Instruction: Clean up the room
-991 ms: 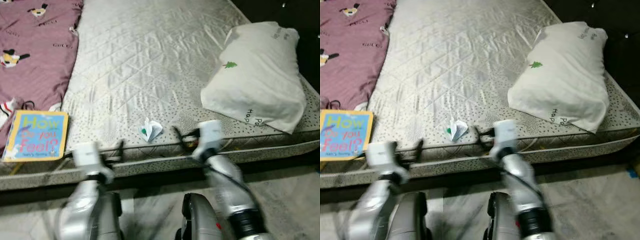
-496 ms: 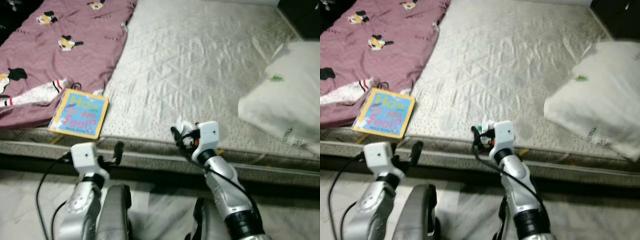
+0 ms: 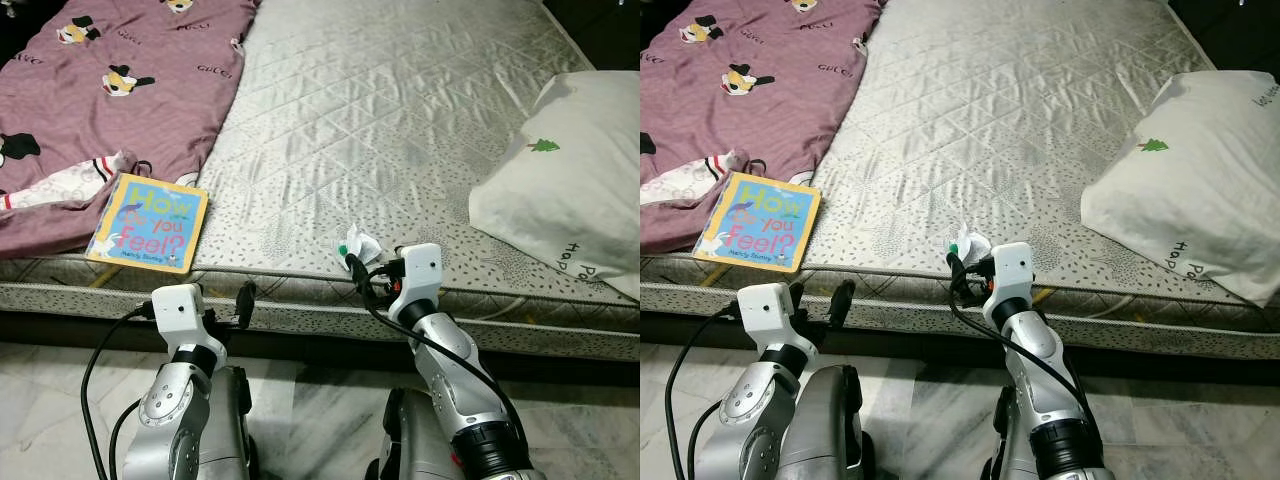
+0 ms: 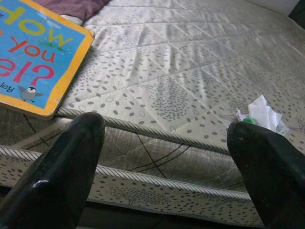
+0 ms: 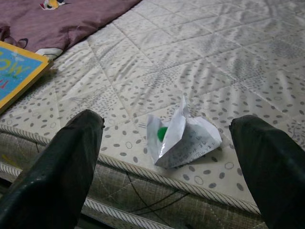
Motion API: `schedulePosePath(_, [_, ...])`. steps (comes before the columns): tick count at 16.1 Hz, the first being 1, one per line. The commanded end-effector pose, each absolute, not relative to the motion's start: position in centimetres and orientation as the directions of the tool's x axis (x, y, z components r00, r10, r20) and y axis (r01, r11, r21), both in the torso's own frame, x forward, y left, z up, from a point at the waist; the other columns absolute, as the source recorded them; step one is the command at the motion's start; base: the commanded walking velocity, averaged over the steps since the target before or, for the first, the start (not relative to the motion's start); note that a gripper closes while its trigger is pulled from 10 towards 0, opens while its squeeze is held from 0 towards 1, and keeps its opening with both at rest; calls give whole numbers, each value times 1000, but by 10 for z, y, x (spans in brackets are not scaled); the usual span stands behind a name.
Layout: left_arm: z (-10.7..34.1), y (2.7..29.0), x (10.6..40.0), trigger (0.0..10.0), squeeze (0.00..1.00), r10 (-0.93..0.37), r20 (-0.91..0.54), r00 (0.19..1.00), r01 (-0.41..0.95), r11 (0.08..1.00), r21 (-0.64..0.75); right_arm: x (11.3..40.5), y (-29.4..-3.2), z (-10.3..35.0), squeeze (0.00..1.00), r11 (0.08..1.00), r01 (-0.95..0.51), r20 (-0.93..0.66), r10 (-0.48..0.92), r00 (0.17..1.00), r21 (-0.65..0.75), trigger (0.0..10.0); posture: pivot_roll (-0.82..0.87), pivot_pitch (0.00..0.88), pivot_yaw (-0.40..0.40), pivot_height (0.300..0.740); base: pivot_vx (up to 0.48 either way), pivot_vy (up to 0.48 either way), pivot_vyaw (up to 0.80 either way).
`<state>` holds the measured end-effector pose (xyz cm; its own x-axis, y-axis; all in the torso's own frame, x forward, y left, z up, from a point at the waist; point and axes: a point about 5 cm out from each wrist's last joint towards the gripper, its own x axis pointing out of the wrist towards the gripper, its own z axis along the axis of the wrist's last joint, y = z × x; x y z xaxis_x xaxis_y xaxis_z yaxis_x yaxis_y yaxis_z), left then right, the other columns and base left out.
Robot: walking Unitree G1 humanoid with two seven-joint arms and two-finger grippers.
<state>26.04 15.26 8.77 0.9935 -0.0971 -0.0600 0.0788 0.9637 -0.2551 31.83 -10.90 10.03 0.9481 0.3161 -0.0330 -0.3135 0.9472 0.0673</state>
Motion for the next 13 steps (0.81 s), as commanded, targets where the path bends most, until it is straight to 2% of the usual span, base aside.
schedulePosePath(1, [86,153,259,10000,0,-98,-69,993,77,963,-260,316,-112,96,0,951,-302,-51,305,951,70,10000,70,188,-50,570,0,0,0])
schedulePosePath(3, [87,153,259,10000,0,-100,-68,993,79,963,-259,316,-113,95,0,951,-300,-55,304,951,68,10000,70,189,-51,570,0,0,0])
schedulePosePath(13, [86,153,259,10000,0,-95,-67,993,75,963,-261,315,-113,94,0,951,-302,-56,305,951,62,10000,69,190,-49,570,275,0,0])
